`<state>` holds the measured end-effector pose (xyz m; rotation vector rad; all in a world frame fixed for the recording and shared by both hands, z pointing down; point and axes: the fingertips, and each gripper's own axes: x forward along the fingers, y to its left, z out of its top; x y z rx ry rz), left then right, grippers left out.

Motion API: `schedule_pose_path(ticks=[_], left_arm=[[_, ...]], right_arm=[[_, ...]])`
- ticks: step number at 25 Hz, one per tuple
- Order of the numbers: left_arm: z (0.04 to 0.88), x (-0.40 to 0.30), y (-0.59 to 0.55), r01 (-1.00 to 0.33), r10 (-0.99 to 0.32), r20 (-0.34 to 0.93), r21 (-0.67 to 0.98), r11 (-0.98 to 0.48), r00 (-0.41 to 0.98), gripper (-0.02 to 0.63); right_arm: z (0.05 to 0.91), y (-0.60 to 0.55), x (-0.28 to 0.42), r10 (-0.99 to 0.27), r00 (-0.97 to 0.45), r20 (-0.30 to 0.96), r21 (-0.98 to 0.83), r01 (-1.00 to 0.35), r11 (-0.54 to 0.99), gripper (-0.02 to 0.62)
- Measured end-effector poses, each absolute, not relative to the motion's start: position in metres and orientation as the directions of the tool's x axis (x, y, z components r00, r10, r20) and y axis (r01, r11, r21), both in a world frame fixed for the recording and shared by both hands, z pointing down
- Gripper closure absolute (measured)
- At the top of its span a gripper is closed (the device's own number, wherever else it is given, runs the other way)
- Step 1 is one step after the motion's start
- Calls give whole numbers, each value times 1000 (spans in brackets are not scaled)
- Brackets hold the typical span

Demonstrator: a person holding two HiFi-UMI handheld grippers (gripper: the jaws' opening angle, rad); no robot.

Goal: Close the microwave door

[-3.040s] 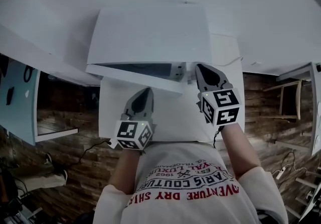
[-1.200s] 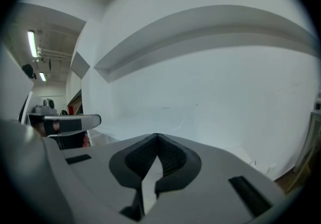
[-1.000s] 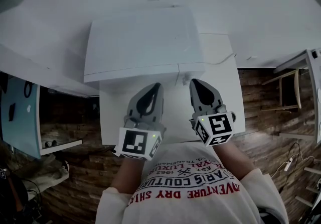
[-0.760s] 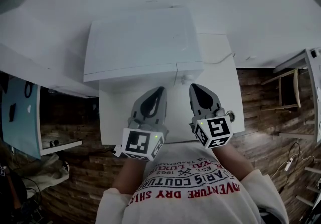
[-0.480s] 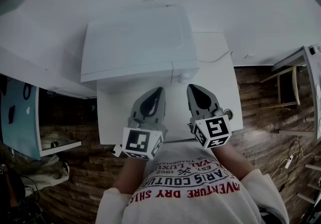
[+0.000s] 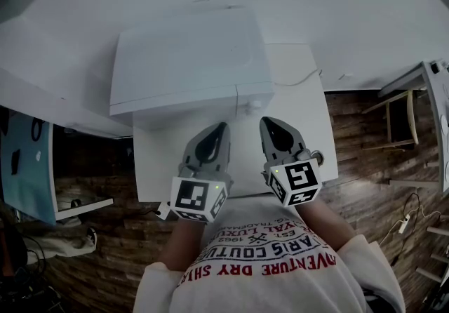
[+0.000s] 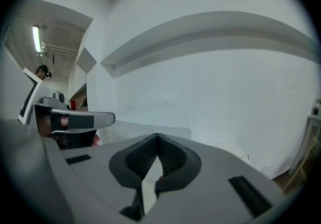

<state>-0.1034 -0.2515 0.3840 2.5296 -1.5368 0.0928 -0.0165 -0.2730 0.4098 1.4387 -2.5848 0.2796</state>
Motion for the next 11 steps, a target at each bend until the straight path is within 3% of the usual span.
schedule_pose_path(ticks=[11], left_arm=[[392, -100, -253, -885, -870, 166, 132, -446, 464, 604]], right_arm=[[418, -273, -14, -813, -518, 266, -84, -853, 516, 583]])
